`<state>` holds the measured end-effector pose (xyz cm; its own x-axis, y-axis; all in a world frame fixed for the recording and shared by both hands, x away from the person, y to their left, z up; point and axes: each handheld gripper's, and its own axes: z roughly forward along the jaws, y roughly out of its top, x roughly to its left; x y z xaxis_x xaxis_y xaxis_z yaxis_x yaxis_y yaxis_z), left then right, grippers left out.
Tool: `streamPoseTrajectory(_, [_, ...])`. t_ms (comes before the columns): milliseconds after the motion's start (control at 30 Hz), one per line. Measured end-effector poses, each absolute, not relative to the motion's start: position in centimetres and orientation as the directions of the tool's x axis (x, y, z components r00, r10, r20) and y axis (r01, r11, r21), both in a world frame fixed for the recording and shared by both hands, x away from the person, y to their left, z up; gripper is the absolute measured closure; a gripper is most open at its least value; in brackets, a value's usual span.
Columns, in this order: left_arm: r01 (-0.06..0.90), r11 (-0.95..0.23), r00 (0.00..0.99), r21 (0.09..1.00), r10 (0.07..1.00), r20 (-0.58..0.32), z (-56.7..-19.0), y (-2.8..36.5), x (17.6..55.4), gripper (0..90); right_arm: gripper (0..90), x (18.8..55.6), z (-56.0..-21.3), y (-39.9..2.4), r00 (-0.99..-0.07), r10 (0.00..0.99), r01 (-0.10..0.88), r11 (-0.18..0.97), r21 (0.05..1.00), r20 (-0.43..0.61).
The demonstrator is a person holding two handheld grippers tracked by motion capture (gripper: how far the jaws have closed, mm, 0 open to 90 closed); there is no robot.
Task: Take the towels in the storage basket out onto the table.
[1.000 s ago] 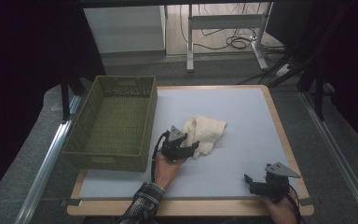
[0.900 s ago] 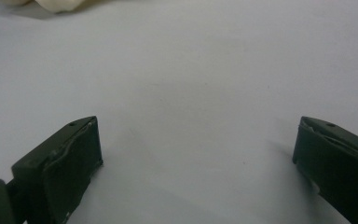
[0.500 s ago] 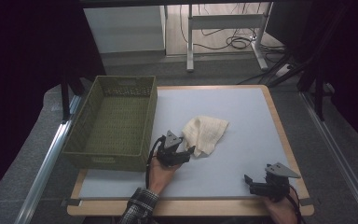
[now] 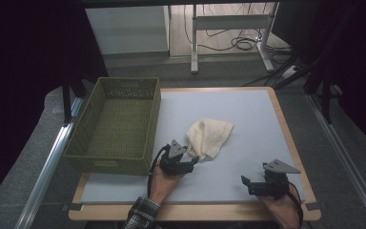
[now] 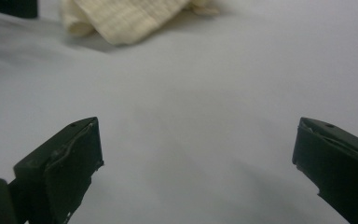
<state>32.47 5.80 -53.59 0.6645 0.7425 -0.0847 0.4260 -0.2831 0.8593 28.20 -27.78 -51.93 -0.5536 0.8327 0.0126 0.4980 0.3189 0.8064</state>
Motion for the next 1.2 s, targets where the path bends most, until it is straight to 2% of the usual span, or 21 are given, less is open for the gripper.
streamPoseTrajectory(100, [0.424,-0.287,0.672,0.859,0.735,-0.086,-53.8,5.3,32.4,32.1,2.5,30.2,-51.3,-25.8,-0.59,0.807,0.484,0.332,0.81,0.022])
streamPoseTrajectory(200, [0.419,-0.307,0.668,0.855,0.741,-0.062,-53.7,4.8,32.5,26.8,6.8,30.9,-51.2,-24.9,-0.614,0.788,0.476,0.335,0.813,0.035])
streamPoseTrajectory(233, [0.415,-0.309,0.665,0.856,0.744,-0.054,-53.7,4.6,32.7,25.0,9.4,31.8,-51.1,-23.5,-0.657,0.752,0.464,0.351,0.813,0.051])
streamPoseTrajectory(333, [0.43,-0.316,0.652,0.846,0.757,-0.049,-53.7,4.3,33.3,21.4,15.1,32.7,-51.2,-21.5,-0.696,0.717,0.44,0.381,0.813,0.041])
streamPoseTrajectory(533, [0.443,-0.352,0.639,0.824,0.769,-0.015,-53.7,3.7,34.3,21.7,21.8,34.6,-51.5,-18.5,-0.723,0.691,0.408,0.444,0.798,-0.015])
streamPoseTrajectory(600, [0.445,-0.357,0.64,0.821,0.769,-0.013,-53.7,3.6,34.6,27.3,29.1,35.8,-52.0,-17.1,-0.74,0.668,0.386,0.511,0.768,-0.073])
streamPoseTrajectory(667, [0.443,-0.367,0.644,0.818,0.765,-0.006,-53.7,3.7,34.8,36.8,38.9,36.4,-52.5,-16.5,-0.745,0.655,0.365,0.559,0.745,-0.126])
streamPoseTrajectory(733, [0.452,-0.374,0.648,0.81,0.761,-0.01,-53.8,3.6,35.1,47.5,56.1,36.7,-52.8,-16.2,-0.742,0.651,0.361,0.589,0.723,-0.159])
streamPoseTrajectory(800, [0.44,-0.394,0.652,0.807,0.758,0.014,-53.8,3.6,35.2,61.0,74.0,37.0,-52.8,-16.2,-0.737,0.659,0.376,0.584,0.719,-0.15])
streamPoseTrajectory(833, [0.44,-0.394,0.652,0.807,0.758,0.014,-53.8,3.6,35.2,68.0,74.0,37.0,-52.8,-16.2,-0.737,0.659,0.376,0.584,0.719,-0.15])
streamPoseTrajectory(867, [0.423,-0.37,0.642,0.827,0.766,0.014,-53.7,3.8,35.0,73.2,83.8,36.9,-52.5,-16.7,-0.729,0.669,0.377,0.571,0.729,-0.146])
streamPoseTrajectory(967, [0.413,-0.345,0.623,0.843,0.782,0.014,-53.6,4.3,34.7,78.8,86.0,36.4,-51.6,-18.2,-0.714,0.683,0.372,0.553,0.745,-0.151])
streamPoseTrajectory(1200, [0.423,-0.278,0.602,0.862,0.798,-0.038,-52.4,5.8,34.6,79.4,86.2,35.0,-48.0,-23.0,-0.65,0.739,0.356,0.501,0.789,-0.176])
